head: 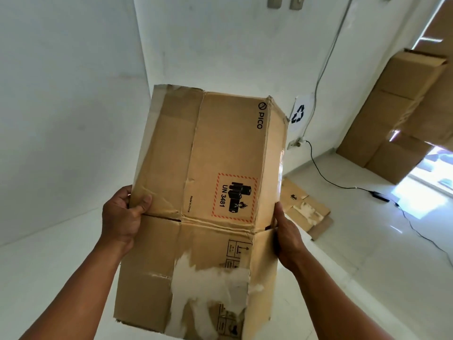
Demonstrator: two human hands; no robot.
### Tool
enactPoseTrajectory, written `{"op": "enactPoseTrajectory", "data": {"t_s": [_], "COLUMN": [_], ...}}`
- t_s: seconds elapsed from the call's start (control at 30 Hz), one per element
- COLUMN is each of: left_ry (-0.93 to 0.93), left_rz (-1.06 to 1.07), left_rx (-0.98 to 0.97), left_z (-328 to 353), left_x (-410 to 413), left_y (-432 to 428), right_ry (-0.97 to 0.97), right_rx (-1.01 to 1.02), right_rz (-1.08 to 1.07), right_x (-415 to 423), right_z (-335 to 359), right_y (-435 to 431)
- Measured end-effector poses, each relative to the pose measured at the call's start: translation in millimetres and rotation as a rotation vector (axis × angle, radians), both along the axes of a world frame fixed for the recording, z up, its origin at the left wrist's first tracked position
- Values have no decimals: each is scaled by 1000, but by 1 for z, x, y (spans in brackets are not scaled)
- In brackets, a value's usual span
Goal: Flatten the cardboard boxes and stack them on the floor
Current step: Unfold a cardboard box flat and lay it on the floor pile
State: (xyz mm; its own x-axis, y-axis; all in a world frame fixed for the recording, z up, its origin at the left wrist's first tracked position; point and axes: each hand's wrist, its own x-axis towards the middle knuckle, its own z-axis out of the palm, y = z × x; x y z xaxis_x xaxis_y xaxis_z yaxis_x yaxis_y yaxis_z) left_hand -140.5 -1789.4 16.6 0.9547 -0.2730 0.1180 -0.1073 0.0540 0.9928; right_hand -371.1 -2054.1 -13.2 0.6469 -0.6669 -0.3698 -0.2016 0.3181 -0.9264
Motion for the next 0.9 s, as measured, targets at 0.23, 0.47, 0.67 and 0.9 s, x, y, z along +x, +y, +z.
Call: {"op": "enactPoseTrajectory", "data": {"t_s": [0.23,0.47,0.67,0.9], "left_ry": [210,266,309,360], "left_rz": [-26,-105,-85,2], "left_rx": [59,214,276,356], "left_z": [-55,-65,-82,-94], "left_x": [35,36,11,-42], "left_y": [-143,-279,-384,-508], "right_ry": [153,291,374,433], "right_rx": [-140,-240,-271,-371], "right_rz": [-152,-284,-266,-112], "right_x": [3,-14,-32,-58], "right_z": [-5,-12,-33,-34], "right_y": [-143,-260,-376,-528]}}
